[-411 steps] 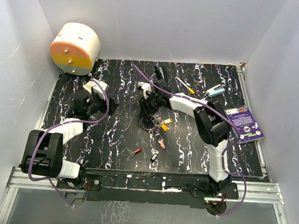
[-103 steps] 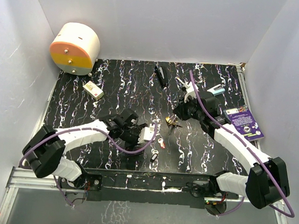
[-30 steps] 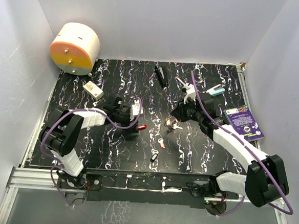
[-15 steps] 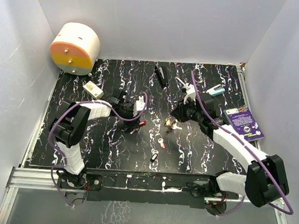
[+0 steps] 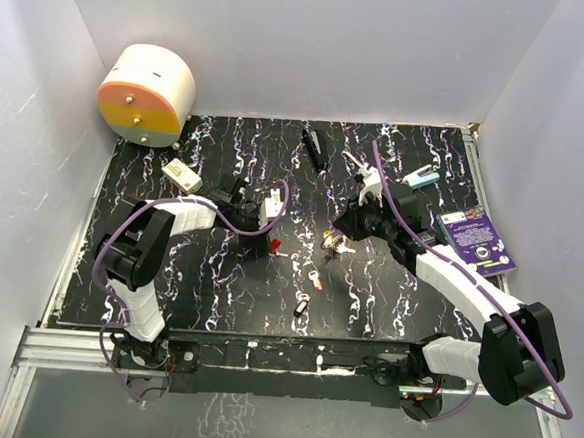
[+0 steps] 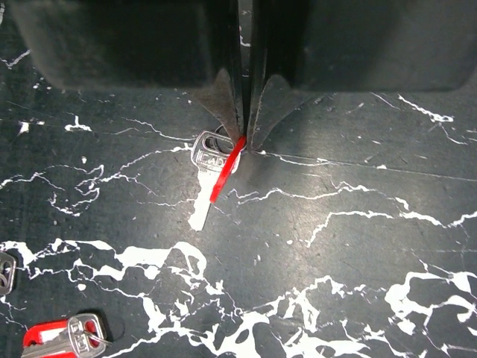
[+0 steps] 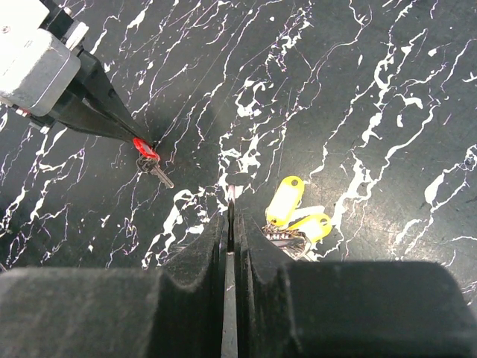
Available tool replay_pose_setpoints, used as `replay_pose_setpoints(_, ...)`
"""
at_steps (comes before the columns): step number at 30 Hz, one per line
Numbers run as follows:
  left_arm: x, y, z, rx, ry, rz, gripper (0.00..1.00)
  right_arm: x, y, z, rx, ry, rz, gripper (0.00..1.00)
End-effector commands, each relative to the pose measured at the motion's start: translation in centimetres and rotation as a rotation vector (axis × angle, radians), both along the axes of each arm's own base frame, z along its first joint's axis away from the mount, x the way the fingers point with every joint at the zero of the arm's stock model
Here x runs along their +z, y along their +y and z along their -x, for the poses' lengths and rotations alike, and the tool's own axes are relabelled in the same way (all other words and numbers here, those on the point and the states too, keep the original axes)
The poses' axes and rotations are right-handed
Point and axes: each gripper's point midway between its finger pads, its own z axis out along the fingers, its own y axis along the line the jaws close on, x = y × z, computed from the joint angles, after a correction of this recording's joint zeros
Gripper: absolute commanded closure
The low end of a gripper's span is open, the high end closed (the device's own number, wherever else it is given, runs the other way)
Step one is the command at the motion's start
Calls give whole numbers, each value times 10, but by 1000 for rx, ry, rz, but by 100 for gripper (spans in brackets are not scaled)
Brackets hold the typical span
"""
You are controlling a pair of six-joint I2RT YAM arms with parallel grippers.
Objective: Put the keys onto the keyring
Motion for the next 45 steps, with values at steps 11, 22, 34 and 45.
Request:
replay_pose_setpoints(11,70,-12,5,71,87,101,100,41,8,-4,32,-128,-77,92)
replay_pose_setpoints(22,120,-33,0,140,279,191,100,64,32,16,138,-155,-155,92)
replay_pose_setpoints(34,179,-46,5,152,306,342,100,80,67,17,-1,-21,-386,92)
replay_pose_setpoints(45,198,-49,13,149,332,433,100,71,75,13,-110,46,-487,92)
